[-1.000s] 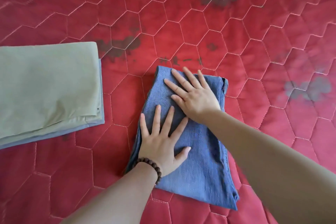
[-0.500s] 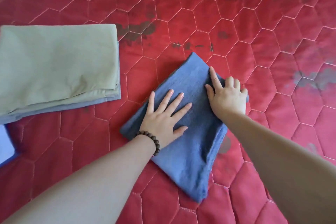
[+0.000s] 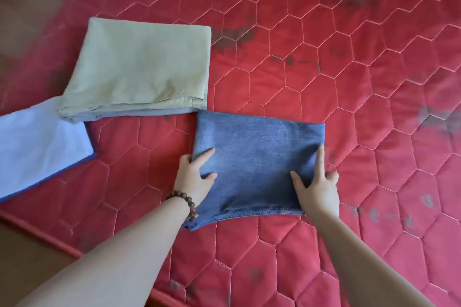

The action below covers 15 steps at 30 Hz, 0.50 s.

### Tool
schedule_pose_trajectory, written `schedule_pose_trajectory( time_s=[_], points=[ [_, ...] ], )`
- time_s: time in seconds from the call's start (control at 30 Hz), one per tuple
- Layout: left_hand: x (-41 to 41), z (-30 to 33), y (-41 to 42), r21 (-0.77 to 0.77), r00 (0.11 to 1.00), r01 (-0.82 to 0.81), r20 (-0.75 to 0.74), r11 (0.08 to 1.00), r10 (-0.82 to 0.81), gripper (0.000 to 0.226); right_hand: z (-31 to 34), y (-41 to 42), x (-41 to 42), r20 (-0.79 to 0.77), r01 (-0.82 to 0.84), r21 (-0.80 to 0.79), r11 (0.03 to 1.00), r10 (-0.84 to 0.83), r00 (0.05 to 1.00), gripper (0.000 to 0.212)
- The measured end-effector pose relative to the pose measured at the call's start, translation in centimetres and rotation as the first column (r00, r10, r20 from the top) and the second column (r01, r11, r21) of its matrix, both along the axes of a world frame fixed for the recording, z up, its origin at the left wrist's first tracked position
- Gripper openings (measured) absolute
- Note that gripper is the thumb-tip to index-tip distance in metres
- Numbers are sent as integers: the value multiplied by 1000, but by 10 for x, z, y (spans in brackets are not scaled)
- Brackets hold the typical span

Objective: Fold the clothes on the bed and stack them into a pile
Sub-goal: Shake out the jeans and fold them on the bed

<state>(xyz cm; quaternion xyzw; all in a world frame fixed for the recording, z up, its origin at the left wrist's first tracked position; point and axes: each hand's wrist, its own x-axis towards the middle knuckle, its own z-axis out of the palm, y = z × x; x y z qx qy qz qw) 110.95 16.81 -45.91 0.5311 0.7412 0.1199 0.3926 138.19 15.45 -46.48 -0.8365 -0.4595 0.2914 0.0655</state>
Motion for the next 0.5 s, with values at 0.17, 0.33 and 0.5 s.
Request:
schedule_pose_trajectory(
  time_s=[0.17,0.33,0.5],
  points=[
    [-5,15,11,-34,997,21,80,999,-18,60,14,5,8,-205,-28,63,998,41,978,85],
    [-26,52,12,115,996,53,68,992,-62,56,49,6,-15,-131,-65,228,971,97,987,68],
    [-88,90,39,359,998,28,49,933,-49,51,89,38,-76,-71,-65,420,905,104,992,68]
  ],
)
